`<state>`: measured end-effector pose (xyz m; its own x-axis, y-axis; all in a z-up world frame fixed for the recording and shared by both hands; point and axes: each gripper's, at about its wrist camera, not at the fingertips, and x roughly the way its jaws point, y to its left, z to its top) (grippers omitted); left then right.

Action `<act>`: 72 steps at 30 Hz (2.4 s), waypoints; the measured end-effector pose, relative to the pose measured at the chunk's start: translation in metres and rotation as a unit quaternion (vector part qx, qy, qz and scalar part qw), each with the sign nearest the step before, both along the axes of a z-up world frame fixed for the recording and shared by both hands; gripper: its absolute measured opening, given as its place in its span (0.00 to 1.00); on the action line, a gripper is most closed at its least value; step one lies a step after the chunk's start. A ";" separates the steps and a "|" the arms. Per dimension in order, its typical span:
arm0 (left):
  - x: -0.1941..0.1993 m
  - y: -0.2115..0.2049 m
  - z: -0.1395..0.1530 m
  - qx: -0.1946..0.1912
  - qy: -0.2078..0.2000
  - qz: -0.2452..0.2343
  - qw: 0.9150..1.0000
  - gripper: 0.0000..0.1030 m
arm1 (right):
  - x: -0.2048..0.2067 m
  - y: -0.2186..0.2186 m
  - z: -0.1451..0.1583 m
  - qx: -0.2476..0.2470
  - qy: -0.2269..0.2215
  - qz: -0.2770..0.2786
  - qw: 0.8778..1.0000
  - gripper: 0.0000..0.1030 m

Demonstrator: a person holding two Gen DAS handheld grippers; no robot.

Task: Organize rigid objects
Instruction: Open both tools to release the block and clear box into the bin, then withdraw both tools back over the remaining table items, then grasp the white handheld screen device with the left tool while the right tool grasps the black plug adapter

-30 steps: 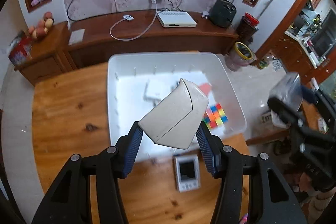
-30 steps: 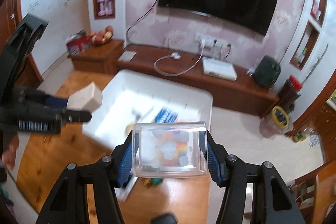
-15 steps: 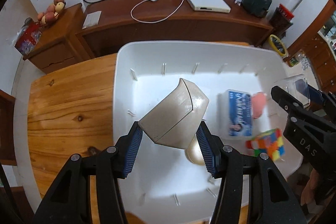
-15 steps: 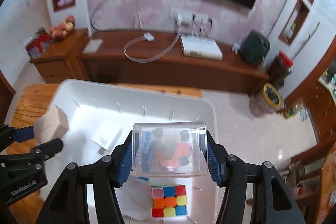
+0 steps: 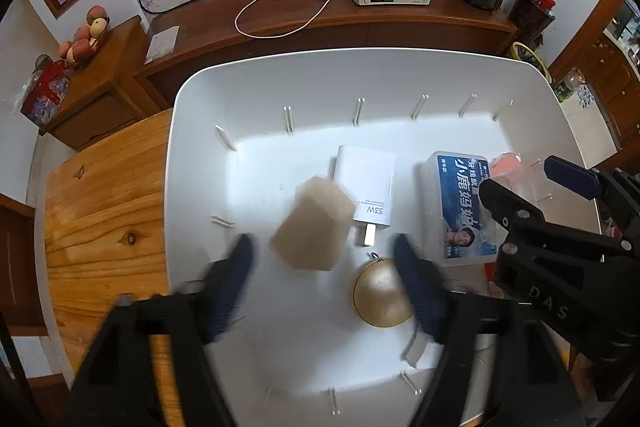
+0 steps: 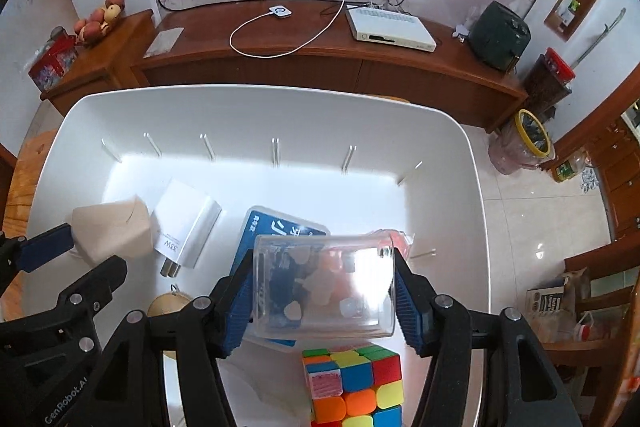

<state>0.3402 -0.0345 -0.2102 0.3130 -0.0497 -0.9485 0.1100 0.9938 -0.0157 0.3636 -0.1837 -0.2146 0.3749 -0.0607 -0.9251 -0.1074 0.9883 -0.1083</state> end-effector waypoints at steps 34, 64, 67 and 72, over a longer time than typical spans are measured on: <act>-0.111 -0.018 0.095 0.004 -0.061 0.025 0.998 0.85 | -0.135 -0.057 0.105 0.052 -0.103 0.013 0.993 0.70; -0.203 -0.041 0.052 -0.021 -0.017 0.025 0.999 0.85 | -0.271 -0.100 0.060 0.042 -0.056 0.055 0.996 0.70; -0.207 -0.042 0.038 -0.023 -0.002 0.024 0.999 0.85 | -0.278 -0.099 0.044 0.030 -0.040 0.063 0.997 0.70; -0.210 -0.042 0.018 -0.037 0.023 0.022 0.999 0.85 | -0.286 -0.098 0.018 0.020 -0.011 0.077 0.997 0.70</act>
